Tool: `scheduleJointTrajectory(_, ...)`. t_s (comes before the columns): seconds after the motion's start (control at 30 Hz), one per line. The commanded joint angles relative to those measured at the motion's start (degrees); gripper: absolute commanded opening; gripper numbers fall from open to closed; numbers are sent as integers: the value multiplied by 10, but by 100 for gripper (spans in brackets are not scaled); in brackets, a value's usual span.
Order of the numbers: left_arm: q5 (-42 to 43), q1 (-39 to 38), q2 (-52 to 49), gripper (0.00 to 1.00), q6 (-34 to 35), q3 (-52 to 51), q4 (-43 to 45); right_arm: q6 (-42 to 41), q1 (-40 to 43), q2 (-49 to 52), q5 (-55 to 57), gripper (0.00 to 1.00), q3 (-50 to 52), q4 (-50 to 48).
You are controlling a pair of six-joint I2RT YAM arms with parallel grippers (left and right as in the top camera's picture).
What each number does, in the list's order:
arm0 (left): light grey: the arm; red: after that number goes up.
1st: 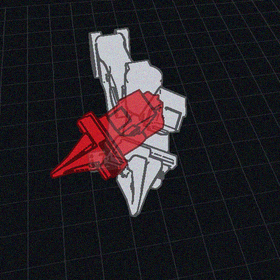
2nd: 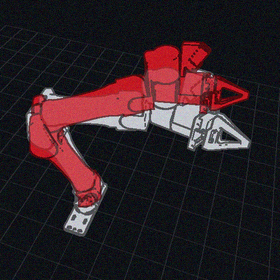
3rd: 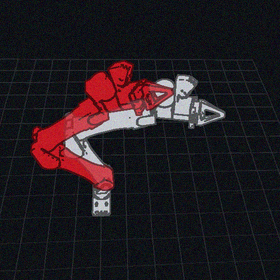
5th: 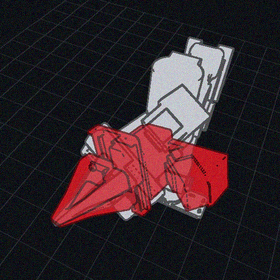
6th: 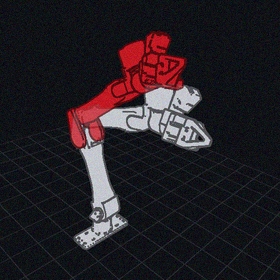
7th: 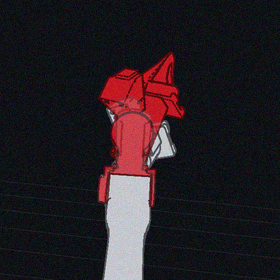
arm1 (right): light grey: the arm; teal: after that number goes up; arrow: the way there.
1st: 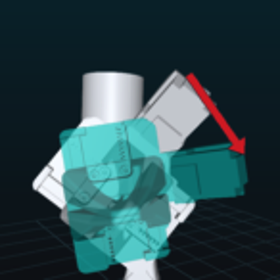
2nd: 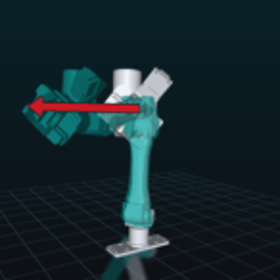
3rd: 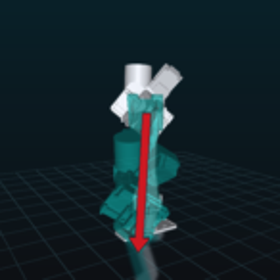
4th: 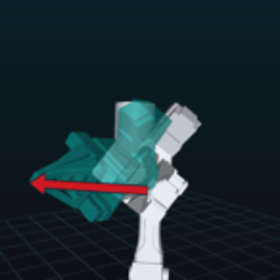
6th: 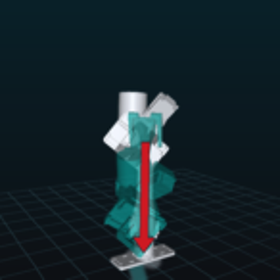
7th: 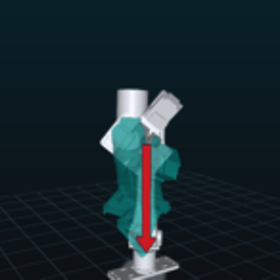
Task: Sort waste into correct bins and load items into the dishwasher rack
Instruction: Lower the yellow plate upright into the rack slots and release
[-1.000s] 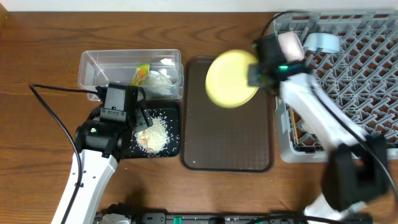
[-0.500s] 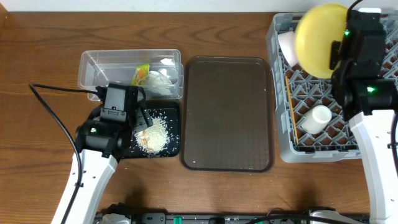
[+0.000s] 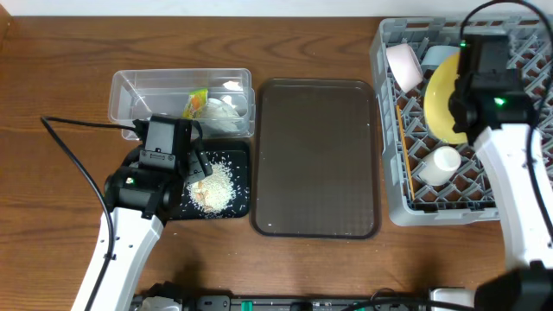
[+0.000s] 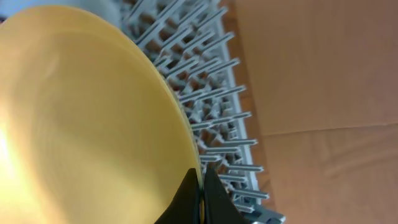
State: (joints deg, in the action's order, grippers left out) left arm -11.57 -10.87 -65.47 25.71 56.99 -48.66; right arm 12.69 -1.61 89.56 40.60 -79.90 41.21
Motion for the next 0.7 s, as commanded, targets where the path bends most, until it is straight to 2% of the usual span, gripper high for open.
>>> scheduleJointTrajectory(0.0, -9, 3, 0, 86, 5, 1, -2, -20, -11, 21, 18, 1, -2, 1)
scheduleJointTrajectory(0.13, -9, 3, 0, 86, 5, 1, -2, -54, -15, 35, 59, 1, -2, -1)
scheduleJointTrajectory(0.3, -9, 3, 0, 86, 6, 1, -1, -60, -17, 35, 58, 1, -2, -5)
scheduleJointTrajectory(0.57, -9, 3, 0, 86, 6, 1, -2, -71, -18, 35, -13, 2, -2, 5)
scheduleJointTrajectory(0.6, -9, 3, 0, 86, 6, 1, -2, -81, -18, 35, -21, 4, -2, 7)
scheduleJointTrajectory(0.63, -7, 3, 0, 86, 5, 1, -4, -91, -18, 35, -33, 15, -2, 11)
scheduleJointTrajectory(0.67, -4, 3, 0, 86, 5, 1, -4, -100, -18, 35, -49, 33, -2, 18)
